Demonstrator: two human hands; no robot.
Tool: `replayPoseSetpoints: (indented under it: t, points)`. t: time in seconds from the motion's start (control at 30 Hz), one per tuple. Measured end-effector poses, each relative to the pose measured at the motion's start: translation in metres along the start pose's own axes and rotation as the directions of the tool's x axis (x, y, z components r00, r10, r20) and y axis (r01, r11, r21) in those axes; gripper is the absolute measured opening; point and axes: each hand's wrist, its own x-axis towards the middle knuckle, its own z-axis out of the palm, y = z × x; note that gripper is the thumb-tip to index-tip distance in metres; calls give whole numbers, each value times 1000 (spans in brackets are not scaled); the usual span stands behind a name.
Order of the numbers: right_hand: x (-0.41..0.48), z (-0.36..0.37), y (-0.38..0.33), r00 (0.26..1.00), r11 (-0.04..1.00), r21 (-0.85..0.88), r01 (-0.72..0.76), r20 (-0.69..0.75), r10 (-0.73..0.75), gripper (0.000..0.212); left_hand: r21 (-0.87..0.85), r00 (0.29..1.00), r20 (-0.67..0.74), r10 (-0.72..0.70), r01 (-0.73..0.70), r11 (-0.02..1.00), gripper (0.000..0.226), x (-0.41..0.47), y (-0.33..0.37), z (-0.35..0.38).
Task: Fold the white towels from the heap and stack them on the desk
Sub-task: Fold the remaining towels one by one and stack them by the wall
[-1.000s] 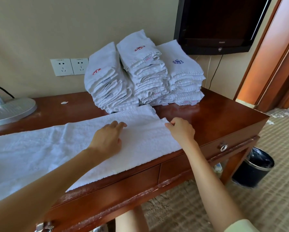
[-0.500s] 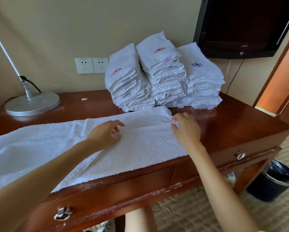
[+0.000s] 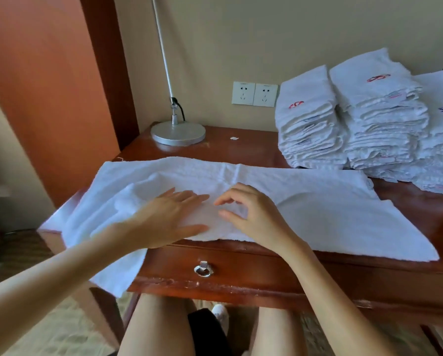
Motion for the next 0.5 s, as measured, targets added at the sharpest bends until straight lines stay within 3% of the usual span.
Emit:
replayPoseSetpoints:
  t: [0.1,0.2,0.37,0.5]
  points:
    - [3,22,-22,990,994,61,94,97,-100,19,106,989,-136,64,-50,993,86,-40,-27,5]
    - [2,46,-34,961,983,-27,180,218,-170,39,223,968,-234,88,-35,974,77,-76,-46,20]
    - [6,71,-38,970,960,-164,229,124,-210,42,316,968,-248,29,52,947,117,-116,-62,36]
    - [12,65,-37,963,962,-145,232,172,-206,38,396,974,-212,84,8,918,125,-126,-75,43]
